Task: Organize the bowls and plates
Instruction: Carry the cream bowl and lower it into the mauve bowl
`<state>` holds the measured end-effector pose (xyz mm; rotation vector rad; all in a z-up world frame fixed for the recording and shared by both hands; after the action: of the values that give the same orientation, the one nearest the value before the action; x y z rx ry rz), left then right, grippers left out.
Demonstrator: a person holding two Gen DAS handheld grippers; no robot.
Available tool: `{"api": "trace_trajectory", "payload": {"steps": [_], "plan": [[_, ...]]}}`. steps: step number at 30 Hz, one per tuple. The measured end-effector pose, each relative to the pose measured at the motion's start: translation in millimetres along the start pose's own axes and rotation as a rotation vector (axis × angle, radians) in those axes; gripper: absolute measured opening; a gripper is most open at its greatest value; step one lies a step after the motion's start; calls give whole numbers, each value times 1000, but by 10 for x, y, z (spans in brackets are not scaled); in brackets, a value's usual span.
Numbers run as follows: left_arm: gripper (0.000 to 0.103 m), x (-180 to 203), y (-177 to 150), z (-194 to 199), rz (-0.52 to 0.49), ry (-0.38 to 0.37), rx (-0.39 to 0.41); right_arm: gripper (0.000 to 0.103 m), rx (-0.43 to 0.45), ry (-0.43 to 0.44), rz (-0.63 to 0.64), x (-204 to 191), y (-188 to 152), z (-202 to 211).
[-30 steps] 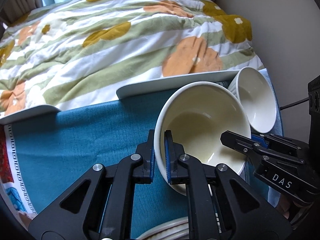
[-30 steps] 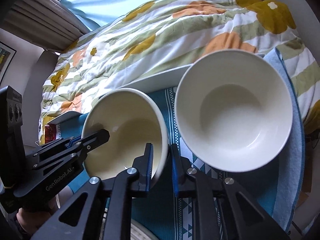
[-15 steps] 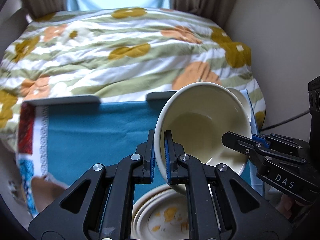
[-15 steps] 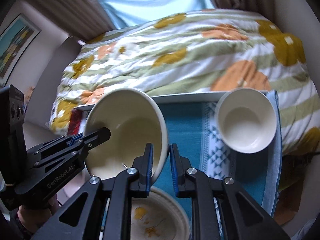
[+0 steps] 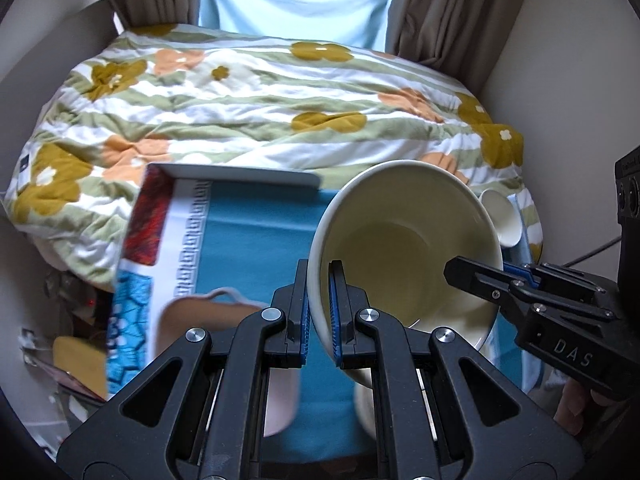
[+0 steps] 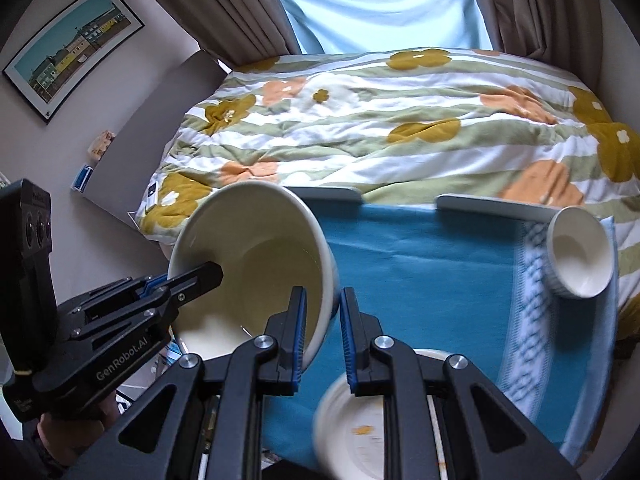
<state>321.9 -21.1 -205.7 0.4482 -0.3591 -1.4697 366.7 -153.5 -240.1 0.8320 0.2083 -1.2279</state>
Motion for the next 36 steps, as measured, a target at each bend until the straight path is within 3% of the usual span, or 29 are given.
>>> {"api": "trace_trajectory", "payload": {"steps": [6,12,21,36], "plan": [[7,-630,-284,-136,-17,6,-42,16,-26,-1,-25,-389,-216,-446],[7,-983,-661,-496,-77,23,-135,16,-78,-18,-56,-538,-447,-831],[7,-1089,-986,-1011,-127,11,-232,16,-158,-80,-105,-427,-804,-1341],[7,-1100,-1079,-1243,-167,21,-289,16,-222,-113,-116,-350,-868,-1518]]}}
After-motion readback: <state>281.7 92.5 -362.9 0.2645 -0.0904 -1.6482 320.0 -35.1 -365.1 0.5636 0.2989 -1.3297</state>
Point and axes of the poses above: each gripper's, at about its wrist camera, not at the fingertips, and z roughly against the way its jaws point, x to its right, y to its top, the point moved 9 cm from there along -z, roughly the way its jaws point, and after that the axes turned 12 degrees about y, right-handed, at the moved point
